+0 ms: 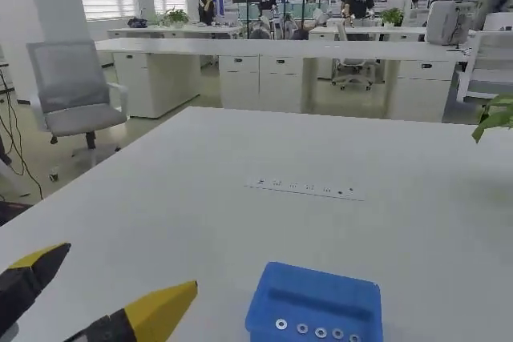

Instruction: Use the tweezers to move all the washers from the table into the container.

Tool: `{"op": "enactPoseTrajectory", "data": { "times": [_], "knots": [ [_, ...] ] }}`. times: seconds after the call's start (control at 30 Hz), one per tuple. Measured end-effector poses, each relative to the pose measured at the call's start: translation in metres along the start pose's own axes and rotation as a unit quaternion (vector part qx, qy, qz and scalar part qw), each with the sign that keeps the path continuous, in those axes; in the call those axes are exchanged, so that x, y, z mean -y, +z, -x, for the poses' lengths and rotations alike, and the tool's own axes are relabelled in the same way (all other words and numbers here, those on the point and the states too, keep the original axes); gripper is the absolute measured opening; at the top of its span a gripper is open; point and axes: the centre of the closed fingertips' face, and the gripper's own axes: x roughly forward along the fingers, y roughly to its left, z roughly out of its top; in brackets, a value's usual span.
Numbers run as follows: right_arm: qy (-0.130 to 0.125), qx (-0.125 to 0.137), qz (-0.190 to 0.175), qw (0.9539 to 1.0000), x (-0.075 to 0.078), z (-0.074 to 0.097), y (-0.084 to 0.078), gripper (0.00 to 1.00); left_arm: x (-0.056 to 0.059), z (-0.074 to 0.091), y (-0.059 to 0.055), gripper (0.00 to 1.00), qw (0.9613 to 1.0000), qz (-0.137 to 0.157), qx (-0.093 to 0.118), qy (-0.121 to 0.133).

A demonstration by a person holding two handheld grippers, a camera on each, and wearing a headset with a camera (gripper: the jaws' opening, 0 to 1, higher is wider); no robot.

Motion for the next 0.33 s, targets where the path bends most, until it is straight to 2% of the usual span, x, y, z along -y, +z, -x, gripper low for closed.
{"op": "enactPoseTrajectory", "data": {
  "times": [0.17,0.33],
  "knots": [
    [-0.01,-0.004,-0.001,0.9999,0.0041,0.0015,-0.0028,0.99,0.001,-0.004,0.0025,0.99,1.0,0.005,0.006,-0.004],
    [-0.023,0.005,-0.009,0.9997,0.0085,0.0023,-0.0008,0.99,0.0028,-0.0056,0.0033,0.99,0.9999,0.006,0.01,-0.009]
  ]
}}
